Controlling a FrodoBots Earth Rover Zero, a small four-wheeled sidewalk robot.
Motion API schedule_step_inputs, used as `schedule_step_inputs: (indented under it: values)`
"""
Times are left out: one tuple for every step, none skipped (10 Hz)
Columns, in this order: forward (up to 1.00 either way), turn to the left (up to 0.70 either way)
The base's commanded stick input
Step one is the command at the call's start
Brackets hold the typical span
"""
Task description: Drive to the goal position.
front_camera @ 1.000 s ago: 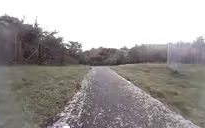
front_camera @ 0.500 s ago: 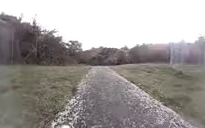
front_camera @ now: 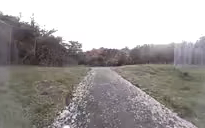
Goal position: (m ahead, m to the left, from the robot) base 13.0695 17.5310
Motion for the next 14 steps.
schedule_step_inputs:
  values:
    - [0.70,0.00]
    - [0.70,0.00]
    - [0.70,0.00]
    - [0.70,0.00]
    - [0.70,0.00]
    - [0.70,0.00]
    - [0.70,0.00]
    - [0.70,0.00]
    - [0.70,-0.02]
    - [0.70,-0.35]
    - [0.70,-0.35]
    - [0.70,-0.35]
    - [0.70,-0.10]
    - [0.70,-0.06]
